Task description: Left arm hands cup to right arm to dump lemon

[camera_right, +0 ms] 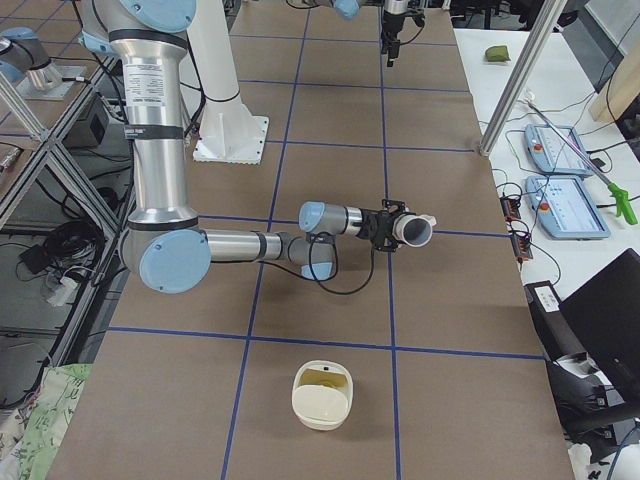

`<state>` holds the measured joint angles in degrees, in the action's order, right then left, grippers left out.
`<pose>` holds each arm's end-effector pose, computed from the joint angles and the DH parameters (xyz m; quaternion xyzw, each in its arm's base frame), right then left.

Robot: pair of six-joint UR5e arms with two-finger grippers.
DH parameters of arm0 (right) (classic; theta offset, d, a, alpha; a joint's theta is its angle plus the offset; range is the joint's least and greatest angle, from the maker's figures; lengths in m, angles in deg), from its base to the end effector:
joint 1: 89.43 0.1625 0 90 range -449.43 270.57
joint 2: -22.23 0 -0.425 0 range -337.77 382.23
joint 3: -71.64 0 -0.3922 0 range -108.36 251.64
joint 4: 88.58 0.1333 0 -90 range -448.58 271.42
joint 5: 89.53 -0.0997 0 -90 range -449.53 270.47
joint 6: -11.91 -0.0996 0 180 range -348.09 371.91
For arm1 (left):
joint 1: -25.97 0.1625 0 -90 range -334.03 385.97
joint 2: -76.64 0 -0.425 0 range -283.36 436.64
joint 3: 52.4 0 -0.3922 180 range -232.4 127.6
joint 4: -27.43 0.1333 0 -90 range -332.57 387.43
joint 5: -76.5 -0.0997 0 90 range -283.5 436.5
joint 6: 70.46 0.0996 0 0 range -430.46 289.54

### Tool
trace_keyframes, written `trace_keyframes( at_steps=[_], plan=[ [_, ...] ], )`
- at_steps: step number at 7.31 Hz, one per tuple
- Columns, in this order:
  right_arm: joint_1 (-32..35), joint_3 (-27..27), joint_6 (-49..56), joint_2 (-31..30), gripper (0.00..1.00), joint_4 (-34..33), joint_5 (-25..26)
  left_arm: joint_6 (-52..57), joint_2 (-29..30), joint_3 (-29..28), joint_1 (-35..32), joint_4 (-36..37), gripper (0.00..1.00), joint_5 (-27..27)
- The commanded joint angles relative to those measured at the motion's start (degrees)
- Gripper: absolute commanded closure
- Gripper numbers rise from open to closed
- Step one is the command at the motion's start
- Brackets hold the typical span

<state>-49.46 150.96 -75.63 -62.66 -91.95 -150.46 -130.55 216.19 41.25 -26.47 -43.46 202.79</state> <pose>-0.2892 -0.4795 0.5389 0.4055 -0.5174 0.3910 0.6442 0.3592 -0.5891 0.1348 -0.0407 0.4057 -0.0880 0.9089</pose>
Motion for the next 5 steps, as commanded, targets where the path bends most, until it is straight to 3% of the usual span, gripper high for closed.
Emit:
trace_keyframes(
  at_steps=[1,2,4,5],
  plan=[
    [-13.63,0.93,13.93,13.09,0.72,-18.85,16.64,-5.35,3.16,-1.88,0.84,-0.13,0.00,0.01],
    [-17.87,0.84,14.24,19.00,0.71,-29.48,21.67,-6.35,4.92,-2.15,2.24,0.22,0.00,0.09],
    [-24.82,0.66,14.24,28.86,0.70,-44.36,30.73,-7.41,4.94,-1.02,6.19,-0.82,0.00,-1.30],
    [-26.94,0.66,14.16,32.73,0.69,-52.36,34.26,-11.77,4.16,-0.23,6.73,-4.83,0.00,-1.14]
  ],
)
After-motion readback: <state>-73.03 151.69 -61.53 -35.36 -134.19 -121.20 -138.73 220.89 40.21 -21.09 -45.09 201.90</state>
